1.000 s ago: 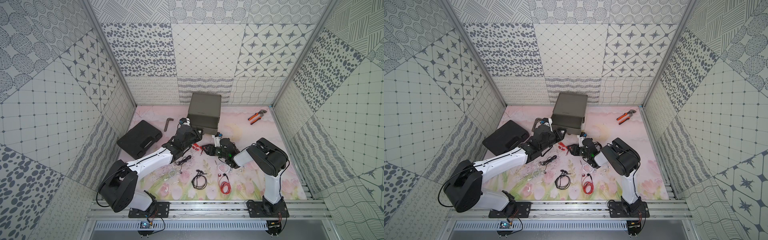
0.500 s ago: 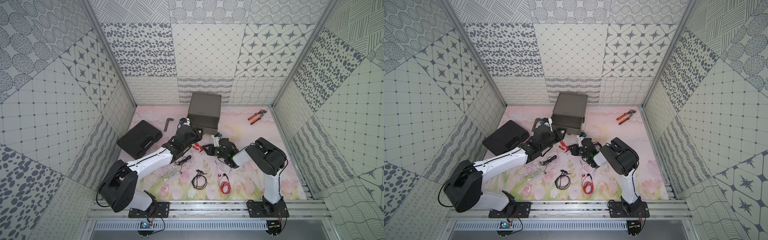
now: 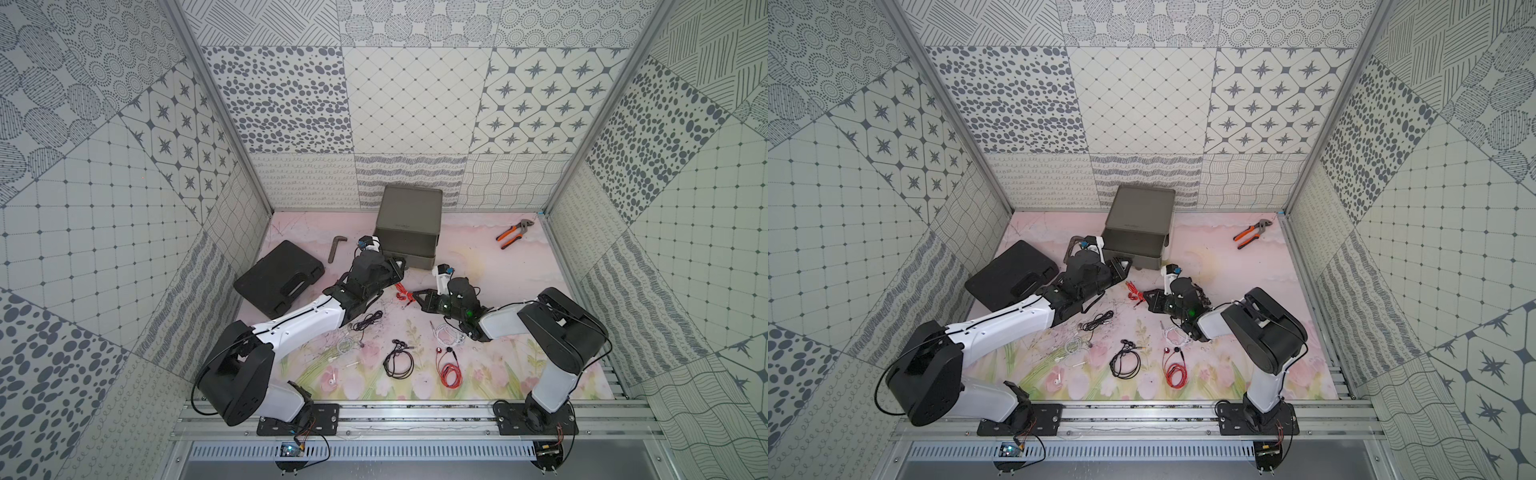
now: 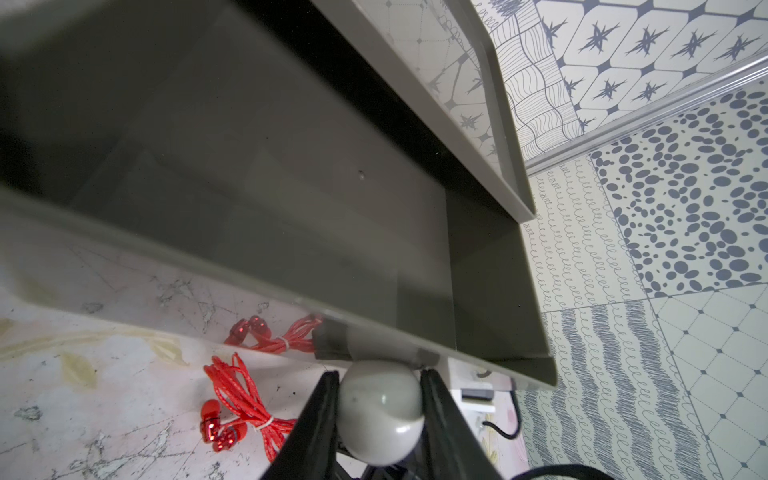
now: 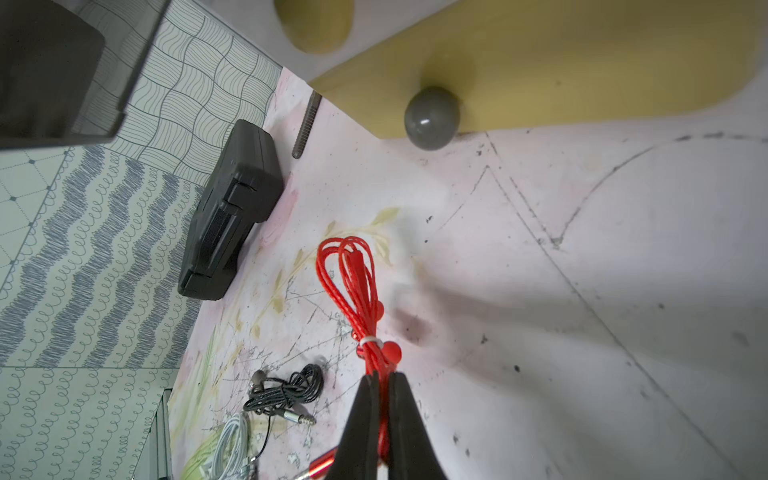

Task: Place the wired earphones into the drawer by color
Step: Pick up the wired earphones from the center of the board, then open the drawer in the storage box.

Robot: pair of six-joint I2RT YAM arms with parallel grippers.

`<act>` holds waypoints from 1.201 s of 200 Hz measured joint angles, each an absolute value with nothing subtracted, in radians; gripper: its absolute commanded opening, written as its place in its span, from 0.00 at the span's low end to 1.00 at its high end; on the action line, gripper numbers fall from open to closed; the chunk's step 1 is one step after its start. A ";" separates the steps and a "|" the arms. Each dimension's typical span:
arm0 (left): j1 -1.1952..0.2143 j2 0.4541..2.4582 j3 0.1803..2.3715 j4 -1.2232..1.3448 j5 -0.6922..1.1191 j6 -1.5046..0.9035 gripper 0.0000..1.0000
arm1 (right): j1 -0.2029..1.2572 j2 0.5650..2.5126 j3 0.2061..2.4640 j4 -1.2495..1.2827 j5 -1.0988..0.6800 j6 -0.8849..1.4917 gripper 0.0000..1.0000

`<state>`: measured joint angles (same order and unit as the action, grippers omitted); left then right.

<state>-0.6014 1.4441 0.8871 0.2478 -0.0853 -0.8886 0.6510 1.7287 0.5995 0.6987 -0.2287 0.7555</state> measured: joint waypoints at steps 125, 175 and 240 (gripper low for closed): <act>-0.624 1.422 0.863 0.249 -0.076 -0.898 0.22 | 0.640 1.071 0.437 0.164 0.019 0.660 0.00; -0.649 1.395 0.830 0.246 -0.086 -0.912 0.23 | 0.633 0.849 0.437 -0.043 0.133 0.608 0.00; -0.654 1.367 0.812 0.245 -0.097 -0.913 0.51 | 0.633 0.722 0.524 -0.226 0.215 0.509 0.00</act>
